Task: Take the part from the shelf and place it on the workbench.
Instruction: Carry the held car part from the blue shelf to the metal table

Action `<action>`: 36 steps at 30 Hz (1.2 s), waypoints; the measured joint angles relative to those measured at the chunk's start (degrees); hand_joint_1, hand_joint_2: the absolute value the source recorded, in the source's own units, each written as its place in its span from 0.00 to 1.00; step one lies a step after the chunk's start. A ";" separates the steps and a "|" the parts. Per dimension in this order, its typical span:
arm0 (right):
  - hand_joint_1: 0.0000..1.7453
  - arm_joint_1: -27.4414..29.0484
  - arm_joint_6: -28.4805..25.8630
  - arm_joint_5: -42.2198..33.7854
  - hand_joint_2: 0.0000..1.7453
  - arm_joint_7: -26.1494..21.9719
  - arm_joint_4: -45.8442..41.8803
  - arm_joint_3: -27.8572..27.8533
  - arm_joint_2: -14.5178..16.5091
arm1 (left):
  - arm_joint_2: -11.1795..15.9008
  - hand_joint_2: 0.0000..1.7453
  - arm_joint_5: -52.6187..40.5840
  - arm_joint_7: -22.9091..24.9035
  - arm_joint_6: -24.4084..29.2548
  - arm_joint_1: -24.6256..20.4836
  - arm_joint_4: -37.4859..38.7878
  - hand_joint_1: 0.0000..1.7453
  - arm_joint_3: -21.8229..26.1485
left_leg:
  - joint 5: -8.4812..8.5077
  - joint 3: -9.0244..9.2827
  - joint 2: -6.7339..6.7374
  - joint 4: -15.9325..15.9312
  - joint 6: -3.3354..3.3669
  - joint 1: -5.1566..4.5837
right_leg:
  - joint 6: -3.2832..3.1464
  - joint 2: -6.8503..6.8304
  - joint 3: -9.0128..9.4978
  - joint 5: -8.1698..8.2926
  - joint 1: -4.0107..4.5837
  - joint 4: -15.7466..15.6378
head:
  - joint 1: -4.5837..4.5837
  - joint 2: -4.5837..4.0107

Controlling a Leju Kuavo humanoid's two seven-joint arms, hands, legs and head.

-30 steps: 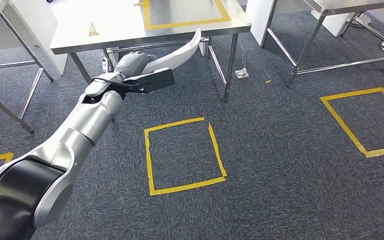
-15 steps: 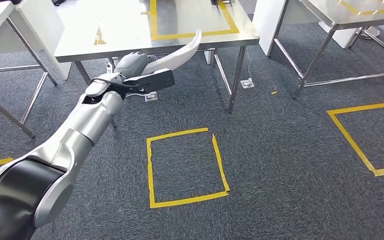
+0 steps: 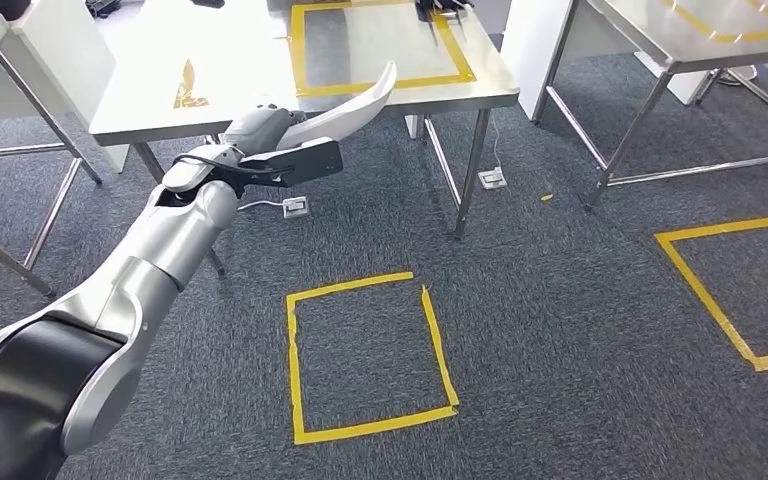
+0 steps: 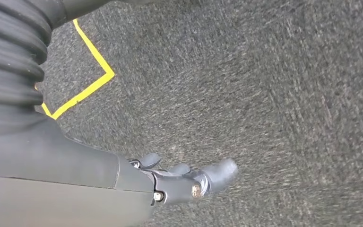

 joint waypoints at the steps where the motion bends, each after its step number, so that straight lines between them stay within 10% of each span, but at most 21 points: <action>1: 0.00 0.00 0.00 -0.02 1.00 -0.01 0.00 0.00 0.00 | 0.09 1.00 -0.02 0.07 -0.13 -0.31 -0.11 0.90 0.00 | -0.12 0.45 -0.14 -0.07 0.45 0.02 | 0.28 -0.08 -0.17 0.08 -0.05 0.73 | 0.01 0.00; 8: 0.00 -0.09 -0.01 -0.02 1.00 -0.09 0.00 0.00 -0.03 | 0.32 1.00 -0.02 0.04 -0.35 -1.67 -0.15 0.90 0.01 | -3.34 4.07 -0.80 -0.14 1.88 -0.11 | 1.00 -0.23 -12.65 -4.97 0.03 16.45 | 0.22 0.00; 14: 0.00 0.11 -0.06 -0.14 1.00 0.07 0.00 -0.01 -0.07 | 0.37 1.00 -0.11 0.05 -0.64 -1.85 0.16 0.90 0.00 | -6.71 7.50 -1.13 0.05 0.74 -0.54 | -0.97 -0.23 -9.46 8.04 1.01 -0.46 | 0.30 0.00; 18: 0.00 0.05 -0.22 -0.48 1.00 0.13 0.00 -0.02 -0.01 | 0.95 1.00 -0.17 -0.03 -1.02 -2.97 0.24 0.90 0.01 | -7.57 7.11 -0.87 2.78 -0.55 -0.61 | -2.38 -0.21 -7.33 7.21 0.70 -1.03 | 0.23 0.00; 23: 0.00 0.32 -0.35 -0.60 1.00 -0.03 0.00 -0.02 0.01 | 2.56 1.00 -0.04 -0.62 -1.32 -3.76 0.98 0.90 0.01 | -12.49 -2.39 -0.54 16.02 -1.42 -0.08 | -2.79 0.10 -4.75 4.95 0.58 -1.03 | 0.08 0.00; 28: 0.00 0.46 -0.34 -0.40 1.00 -0.12 0.00 -0.03 0.00 | 3.59 1.00 0.08 -1.12 -1.53 -4.10 1.70 0.90 0.01 | -1.50 0.01 -0.16 1.56 -0.60 -0.18 | -1.88 0.24 -1.46 1.54 0.70 -0.49 | 0.05 0.00; 33: 0.00 0.33 -0.32 -0.26 1.00 -0.19 -0.02 -0.03 -0.03 | 3.78 1.00 0.12 -1.19 -1.68 -4.53 1.88 0.90 0.03 | -1.83 2.56 -0.33 -0.39 1.35 -0.18 | -0.31 0.02 -0.92 0.09 0.71 2.51 | 0.21 0.00; 36: 0.00 0.20 -0.31 -0.13 1.00 -0.33 -0.02 -0.02 -0.04 | 3.80 1.00 0.13 -1.21 -1.62 -4.92 1.87 0.90 0.04 | -2.99 4.11 -0.49 -0.40 1.83 -0.14 | 0.27 -0.17 -7.69 -2.57 0.55 12.85 | 0.40 0.00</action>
